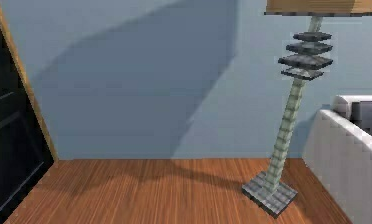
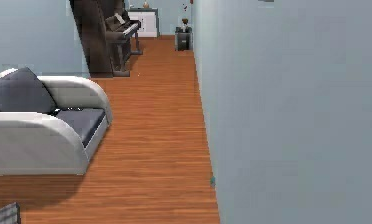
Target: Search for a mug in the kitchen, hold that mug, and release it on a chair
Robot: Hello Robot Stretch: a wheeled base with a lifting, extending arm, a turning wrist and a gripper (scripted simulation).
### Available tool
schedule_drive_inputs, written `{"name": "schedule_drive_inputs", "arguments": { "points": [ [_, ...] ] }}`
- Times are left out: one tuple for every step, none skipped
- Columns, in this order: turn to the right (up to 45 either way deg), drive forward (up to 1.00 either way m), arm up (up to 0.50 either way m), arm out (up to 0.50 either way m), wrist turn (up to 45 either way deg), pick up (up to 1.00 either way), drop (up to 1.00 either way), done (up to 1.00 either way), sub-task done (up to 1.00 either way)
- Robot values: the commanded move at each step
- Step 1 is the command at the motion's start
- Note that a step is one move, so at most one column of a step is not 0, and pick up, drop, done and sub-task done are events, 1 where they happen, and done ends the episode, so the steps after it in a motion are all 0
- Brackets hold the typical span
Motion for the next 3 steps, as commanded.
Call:
{"name": "schedule_drive_inputs", "arguments": {
  "points": [
    [0.0,0.20,0.00,0.00,0.0,0.00,0.00,0.00,0.00],
    [-45.0,0.00,0.00,0.00,0.0,0.00,0.00,0.00,0.00],
    [-42.0,0.00,0.00,0.00,0.0,0.00,0.00,0.00,0.00]
  ]
}}
